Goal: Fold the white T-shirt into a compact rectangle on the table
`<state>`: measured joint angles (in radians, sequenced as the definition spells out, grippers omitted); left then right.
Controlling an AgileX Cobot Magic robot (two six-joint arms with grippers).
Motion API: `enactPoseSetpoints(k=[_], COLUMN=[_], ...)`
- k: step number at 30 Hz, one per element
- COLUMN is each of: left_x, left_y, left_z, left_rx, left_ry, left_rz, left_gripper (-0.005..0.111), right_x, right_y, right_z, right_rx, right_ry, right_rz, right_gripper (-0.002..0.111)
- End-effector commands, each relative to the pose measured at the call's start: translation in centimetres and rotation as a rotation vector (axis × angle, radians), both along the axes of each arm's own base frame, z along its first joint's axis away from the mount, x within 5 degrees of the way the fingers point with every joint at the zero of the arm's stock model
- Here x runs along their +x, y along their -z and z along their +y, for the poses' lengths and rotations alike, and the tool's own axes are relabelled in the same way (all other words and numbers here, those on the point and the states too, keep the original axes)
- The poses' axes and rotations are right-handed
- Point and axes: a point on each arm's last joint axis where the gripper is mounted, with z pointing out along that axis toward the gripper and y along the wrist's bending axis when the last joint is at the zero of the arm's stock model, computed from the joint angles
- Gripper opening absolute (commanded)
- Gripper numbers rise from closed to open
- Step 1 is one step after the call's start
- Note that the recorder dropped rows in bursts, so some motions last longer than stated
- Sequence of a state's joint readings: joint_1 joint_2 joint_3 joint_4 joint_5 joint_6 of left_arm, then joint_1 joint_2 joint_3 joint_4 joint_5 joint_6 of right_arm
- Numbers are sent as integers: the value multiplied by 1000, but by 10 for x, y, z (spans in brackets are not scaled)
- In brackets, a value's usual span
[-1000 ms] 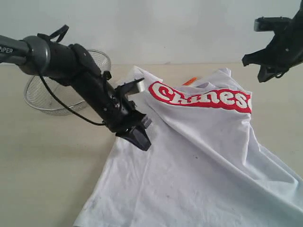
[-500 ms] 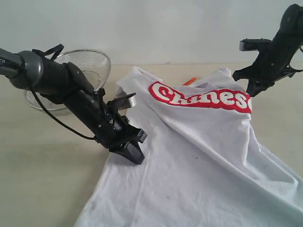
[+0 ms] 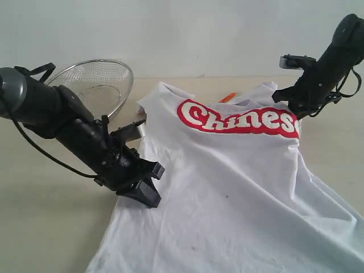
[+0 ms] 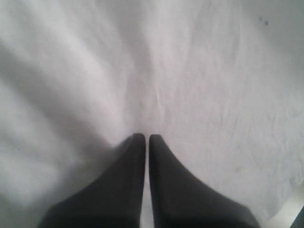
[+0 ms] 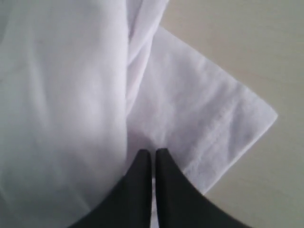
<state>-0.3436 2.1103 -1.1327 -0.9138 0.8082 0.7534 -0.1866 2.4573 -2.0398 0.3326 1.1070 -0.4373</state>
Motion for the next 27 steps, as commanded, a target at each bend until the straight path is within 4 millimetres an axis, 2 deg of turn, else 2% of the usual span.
enactPoseSetpoints(k=[1, 3, 5, 7, 13, 15, 20, 27], left_x=[-6, -7, -7, -7, -7, -7, -7, -9], left_y=[16, 17, 17, 17, 17, 17, 17, 20], left_z=[16, 16, 16, 16, 16, 16, 16, 31], left_rx=[72, 73, 74, 73, 73, 74, 76, 103], left_ry=[-2, -2, -4, -3, -3, -7, -10, -28], left_rz=[10, 12, 10, 11, 12, 14, 17, 66], left_gripper=[4, 4, 4, 4, 4, 4, 4, 4], right_x=[0, 1, 1, -5, -26, -30, -39, -27], right_y=[18, 23, 25, 24, 24, 24, 23, 6], right_z=[-1, -8, -25, -51, -118, -130, -148, -160], right_rx=[8, -75, -241, -376, -403, -420, -419, -443], right_ry=[-11, 4, 56, 135, 345, 362, 403, 416], right_rz=[36, 32, 42, 70, 113, 115, 124, 18], right_gripper=[0, 0, 0, 0, 0, 0, 0, 0])
